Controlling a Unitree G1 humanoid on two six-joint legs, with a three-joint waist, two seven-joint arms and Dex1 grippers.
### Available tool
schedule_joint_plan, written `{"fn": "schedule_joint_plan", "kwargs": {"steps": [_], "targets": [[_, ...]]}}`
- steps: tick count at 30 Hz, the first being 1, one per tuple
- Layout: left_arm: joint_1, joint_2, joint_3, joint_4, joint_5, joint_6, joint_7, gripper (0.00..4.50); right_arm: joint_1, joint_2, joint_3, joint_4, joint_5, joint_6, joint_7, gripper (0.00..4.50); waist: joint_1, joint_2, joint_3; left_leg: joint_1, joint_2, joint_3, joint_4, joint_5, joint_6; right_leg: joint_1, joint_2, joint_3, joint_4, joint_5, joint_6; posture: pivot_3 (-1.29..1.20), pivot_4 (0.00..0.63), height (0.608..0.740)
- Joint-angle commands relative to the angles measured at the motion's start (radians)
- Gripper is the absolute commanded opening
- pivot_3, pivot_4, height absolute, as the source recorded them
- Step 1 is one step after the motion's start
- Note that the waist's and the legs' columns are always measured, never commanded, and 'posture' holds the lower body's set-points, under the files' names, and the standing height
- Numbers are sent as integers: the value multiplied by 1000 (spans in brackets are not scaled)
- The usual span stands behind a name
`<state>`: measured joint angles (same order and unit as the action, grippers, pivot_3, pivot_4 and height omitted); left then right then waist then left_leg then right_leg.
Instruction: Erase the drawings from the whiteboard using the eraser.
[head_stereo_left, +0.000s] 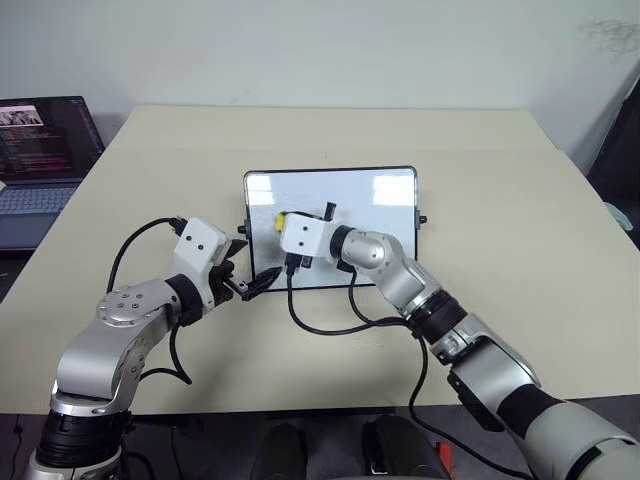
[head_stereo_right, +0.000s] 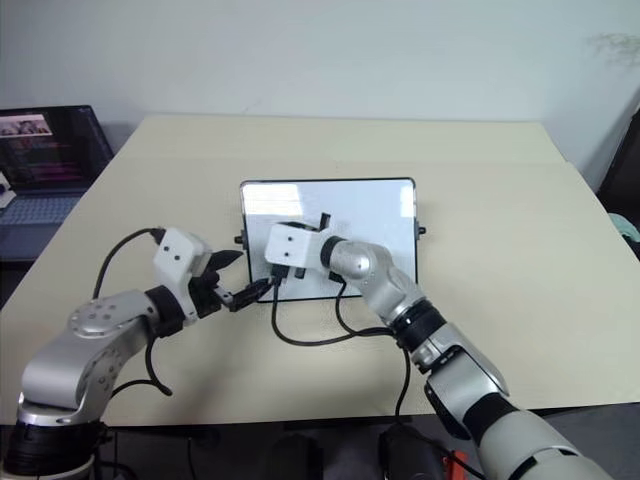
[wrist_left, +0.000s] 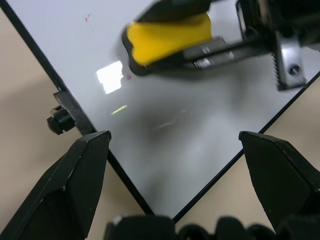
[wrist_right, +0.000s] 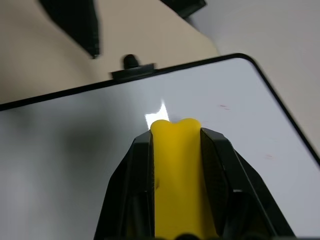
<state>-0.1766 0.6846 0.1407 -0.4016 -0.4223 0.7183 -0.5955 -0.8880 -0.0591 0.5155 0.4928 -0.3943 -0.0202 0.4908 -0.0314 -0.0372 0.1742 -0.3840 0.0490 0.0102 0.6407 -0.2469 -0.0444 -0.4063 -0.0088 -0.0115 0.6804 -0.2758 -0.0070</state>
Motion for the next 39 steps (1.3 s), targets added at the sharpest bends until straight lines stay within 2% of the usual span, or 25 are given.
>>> {"fn": "schedule_joint_plan", "kwargs": {"steps": [1,7,10,14,19,22,25,29,34,39], "targets": [[-17,11,4,-17,10,0,8,4500,14,-18,11,3,-35,40,9,982,0,0,0,0,0,0,0,0,0,0,0,0,0,0,0,0,150,740],[-29,9,-1,-14,13,6,6,4500,-63,11,-68,42,-47,-15,-214,982,1,0,0,0,0,0,0,0,0,0,0,0,1,0,0,0,150,740],[-29,7,-3,-18,12,10,5,4500,-82,23,-77,60,-43,-44,-259,982,3,0,0,0,0,0,0,0,0,0,0,0,0,0,0,0,150,740],[-28,5,-5,-25,9,12,5,4500,-69,31,-59,61,-41,-50,-211,979,1,0,0,-1,0,1,0,-1,-1,-1,0,0,-1,2,-3,0,150,740],[-28,6,-5,-25,9,10,7,4500,-7,9,21,41,-47,-19,-14,979,-1,0,0,-1,0,0,-2,-1,-1,-1,0,0,-1,0,-4,0,150,740],[-30,6,-6,-22,9,9,8,4500,17,2,39,19,-58,3,33,979,0,0,0,-1,0,0,-2,-1,-1,-1,0,0,0,0,-4,0,150,740],[-33,6,-7,-19,10,8,7,4500,11,1,32,18,-71,8,19,979,0,0,0,0,0,0,-2,-1,-1,-1,0,0,0,-1,-1,0,150,740],[-37,7,-9,-15,10,6,4,4500,-47,15,-22,46,-85,-20,-136,979,3,0,0,1,0,0,-1,-1,-1,0,0,0,1,-2,-1,0,150,740],[-41,6,-10,-12,11,3,1,4500,-66,20,-52,69,-68,-39,-195,979,3,0,0,0,0,0,-1,-1,-2,0,0,0,0,-1,-2,0,150,740],[-42,4,-9,-10,10,-2,-4,4500,-15,58,-106,-22,53,13,-102,979,3,0,0,-1,0,0,-1,-1,-2,0,0,0,0,-1,-3,0,150,740]]}}
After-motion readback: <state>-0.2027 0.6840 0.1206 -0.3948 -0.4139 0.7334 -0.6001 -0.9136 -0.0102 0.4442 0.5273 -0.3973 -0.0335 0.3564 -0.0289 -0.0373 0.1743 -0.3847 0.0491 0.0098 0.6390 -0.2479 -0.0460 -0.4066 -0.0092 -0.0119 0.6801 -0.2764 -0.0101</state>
